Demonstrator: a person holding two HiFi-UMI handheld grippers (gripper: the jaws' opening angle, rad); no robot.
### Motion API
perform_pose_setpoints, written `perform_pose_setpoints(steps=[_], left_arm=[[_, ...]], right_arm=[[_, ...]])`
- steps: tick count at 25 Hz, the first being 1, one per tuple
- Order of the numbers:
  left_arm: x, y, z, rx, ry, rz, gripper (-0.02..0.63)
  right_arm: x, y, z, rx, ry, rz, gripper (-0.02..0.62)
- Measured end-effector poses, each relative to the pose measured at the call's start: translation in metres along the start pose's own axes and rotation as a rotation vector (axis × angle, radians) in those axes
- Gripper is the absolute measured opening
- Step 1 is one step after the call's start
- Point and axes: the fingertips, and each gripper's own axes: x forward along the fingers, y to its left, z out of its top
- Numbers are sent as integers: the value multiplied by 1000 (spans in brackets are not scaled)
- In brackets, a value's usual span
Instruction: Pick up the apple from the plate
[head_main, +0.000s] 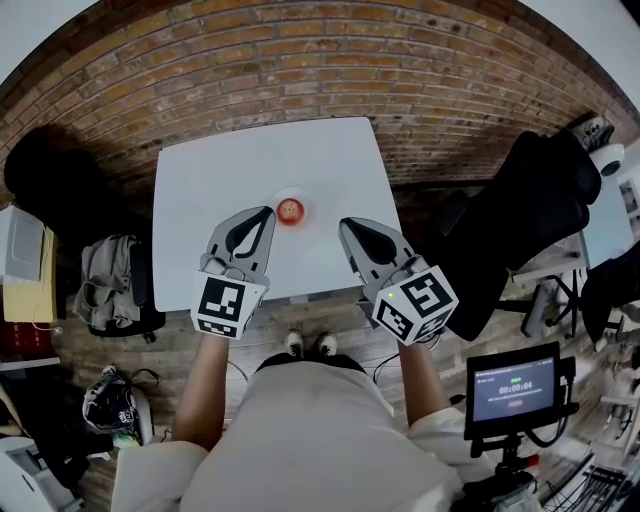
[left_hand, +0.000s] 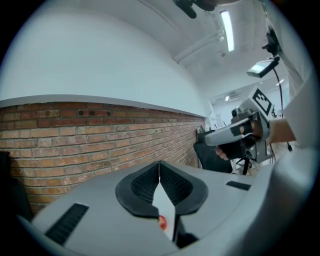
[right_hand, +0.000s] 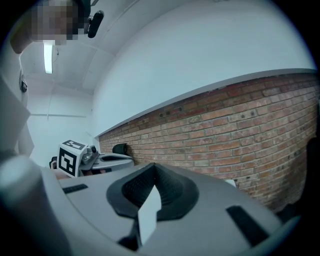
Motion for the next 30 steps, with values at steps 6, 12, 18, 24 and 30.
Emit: perform_pose_setpoints(steps=[6, 12, 18, 24, 30], left_arm=[[8, -16, -4, 6, 14, 34, 6], [3, -18, -16, -2, 46, 63, 11], [28, -26, -30, -7, 104, 34, 52], [36, -19, -54, 14, 158, -26, 100], [63, -7, -69, 15, 192, -61, 131]], right_arm=[[-14, -24, -13, 22, 9, 6, 2], [-19, -23, -23, 33, 15, 22, 2], [-19, -34, -28, 57, 33, 32, 2], [1, -27, -35, 72, 51, 27, 2], [19, -43, -36, 84, 69, 10, 2]])
